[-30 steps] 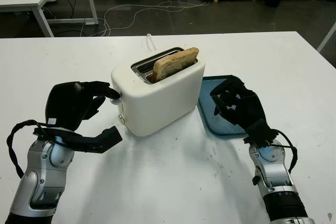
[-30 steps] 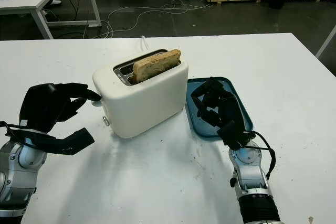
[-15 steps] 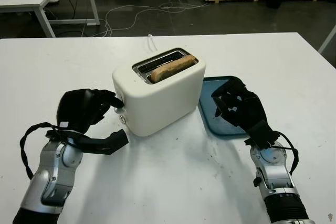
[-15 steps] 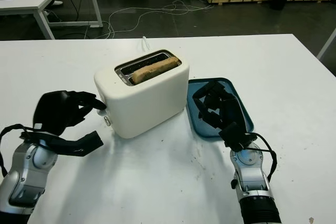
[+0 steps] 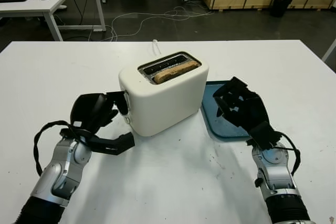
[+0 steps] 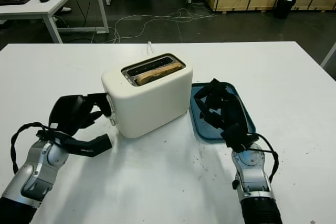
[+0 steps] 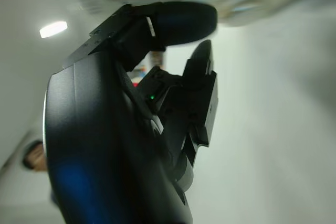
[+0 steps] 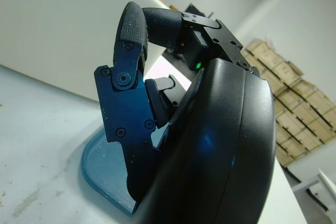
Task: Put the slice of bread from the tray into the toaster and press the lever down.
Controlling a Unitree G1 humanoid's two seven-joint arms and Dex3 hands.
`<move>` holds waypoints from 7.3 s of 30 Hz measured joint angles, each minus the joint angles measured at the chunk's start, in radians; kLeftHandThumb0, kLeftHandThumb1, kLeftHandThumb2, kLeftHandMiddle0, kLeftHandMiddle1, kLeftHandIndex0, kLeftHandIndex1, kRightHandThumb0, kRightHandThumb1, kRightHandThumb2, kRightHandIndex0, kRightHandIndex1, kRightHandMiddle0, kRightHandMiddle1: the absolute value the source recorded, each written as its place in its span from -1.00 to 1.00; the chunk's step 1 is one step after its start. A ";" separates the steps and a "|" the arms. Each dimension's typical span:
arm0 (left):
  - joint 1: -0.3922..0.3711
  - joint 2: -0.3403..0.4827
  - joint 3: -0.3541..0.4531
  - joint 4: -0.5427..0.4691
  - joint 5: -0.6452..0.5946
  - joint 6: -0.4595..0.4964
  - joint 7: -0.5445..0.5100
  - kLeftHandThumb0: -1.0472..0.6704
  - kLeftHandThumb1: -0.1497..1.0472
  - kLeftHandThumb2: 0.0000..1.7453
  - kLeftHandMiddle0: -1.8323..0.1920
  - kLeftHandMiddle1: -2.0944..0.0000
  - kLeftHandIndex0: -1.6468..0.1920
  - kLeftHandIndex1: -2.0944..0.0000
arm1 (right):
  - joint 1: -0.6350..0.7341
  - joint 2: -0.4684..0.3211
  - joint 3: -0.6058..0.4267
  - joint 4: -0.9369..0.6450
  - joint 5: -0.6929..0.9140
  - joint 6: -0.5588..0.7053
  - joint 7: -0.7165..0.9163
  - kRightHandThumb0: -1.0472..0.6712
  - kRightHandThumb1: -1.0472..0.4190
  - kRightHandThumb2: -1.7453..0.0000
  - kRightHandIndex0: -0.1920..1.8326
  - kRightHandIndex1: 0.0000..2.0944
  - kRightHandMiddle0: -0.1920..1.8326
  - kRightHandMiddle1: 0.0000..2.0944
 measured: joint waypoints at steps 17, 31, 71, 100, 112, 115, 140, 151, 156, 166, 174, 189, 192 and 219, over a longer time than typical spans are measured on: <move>0.049 -0.137 -0.037 -0.029 0.039 0.154 0.155 0.28 0.79 -0.62 -0.03 -0.55 -0.16 -0.09 | 0.003 -0.007 -0.011 0.000 -0.002 -0.020 0.005 -0.28 -0.83 0.49 -0.01 0.67 -0.30 0.67; 0.118 -0.103 0.045 -0.209 -0.245 0.058 0.038 0.06 0.49 0.15 -0.33 -0.67 -0.11 -0.22 | 0.004 -0.006 -0.011 0.000 -0.001 -0.029 0.013 -0.28 -0.83 0.49 -0.01 0.67 -0.30 0.67; 0.032 0.201 0.370 -0.656 -0.159 0.165 -0.514 0.17 0.69 -0.97 -0.17 -0.51 -0.63 0.54 | 0.002 -0.003 -0.012 0.011 0.038 -0.049 0.056 -0.26 -0.83 0.50 -0.02 0.67 -0.31 0.67; -0.228 0.367 0.192 -0.376 -0.145 0.077 -0.732 0.09 0.74 -0.99 -0.28 -0.42 -0.29 0.99 | -0.001 -0.003 -0.013 0.014 0.040 -0.049 0.062 -0.25 -0.83 0.51 -0.02 0.67 -0.31 0.67; -0.227 0.367 0.192 -0.369 -0.124 0.078 -0.732 0.07 0.73 -1.00 -0.29 -0.39 -0.30 0.99 | -0.001 -0.003 -0.013 0.014 0.040 -0.049 0.067 -0.26 -0.83 0.52 -0.02 0.67 -0.30 0.67; -0.227 0.367 0.192 -0.363 -0.126 0.075 -0.732 0.06 0.73 -0.99 -0.31 -0.38 -0.32 0.99 | -0.001 -0.003 -0.013 0.014 0.041 -0.049 0.067 -0.26 -0.83 0.52 -0.01 0.67 -0.30 0.67; -0.191 0.357 0.192 -0.352 -0.157 0.056 -0.703 0.06 0.74 -0.99 -0.28 -0.41 -0.37 0.99 | -0.001 -0.003 -0.014 0.026 0.041 -0.050 0.068 -0.25 -0.83 0.52 -0.02 0.67 -0.30 0.67; -0.192 0.350 0.186 -0.336 -0.157 0.055 -0.693 0.06 0.74 -1.00 -0.27 -0.41 -0.36 1.00 | -0.001 -0.003 -0.014 0.028 0.041 -0.050 0.070 -0.26 -0.83 0.52 -0.02 0.67 -0.31 0.67; -0.194 0.350 0.170 -0.320 -0.154 0.055 -0.692 0.07 0.74 -1.00 -0.27 -0.39 -0.35 1.00 | -0.001 -0.003 -0.015 0.034 0.043 -0.057 0.075 -0.26 -0.83 0.52 -0.02 0.67 -0.30 0.67; -0.201 0.313 0.086 -0.233 -0.135 0.056 -0.657 0.11 0.74 -1.00 -0.26 -0.26 -0.34 0.99 | -0.001 -0.003 -0.016 0.035 0.044 -0.062 0.075 -0.26 -0.83 0.52 -0.02 0.67 -0.29 0.67; -0.213 0.277 0.038 -0.139 -0.108 0.044 -0.579 0.14 0.78 -1.00 -0.29 0.23 -0.38 1.00 | -0.001 -0.006 -0.019 0.037 0.042 -0.064 0.075 -0.27 -0.83 0.53 -0.01 0.67 -0.29 0.67; -0.178 0.197 0.018 -0.068 -0.078 0.126 -0.411 0.18 0.79 -0.84 -0.11 0.25 -0.41 1.00 | -0.001 -0.014 -0.022 0.045 0.041 -0.071 0.075 -0.29 -0.83 0.54 -0.03 0.67 -0.32 0.67; -0.164 0.175 0.019 -0.068 -0.084 0.151 -0.383 0.19 0.79 -0.79 -0.10 0.43 -0.40 0.99 | -0.001 -0.015 -0.022 0.046 0.041 -0.071 0.075 -0.30 -0.83 0.54 -0.03 0.67 -0.32 0.67; 0.032 0.096 0.143 -0.277 -0.219 0.254 -0.285 0.16 0.79 -0.58 -0.11 -0.41 -0.36 0.97 | -0.007 -0.014 -0.021 0.084 0.039 -0.115 0.084 -0.29 -0.83 0.53 -0.03 0.67 -0.33 0.67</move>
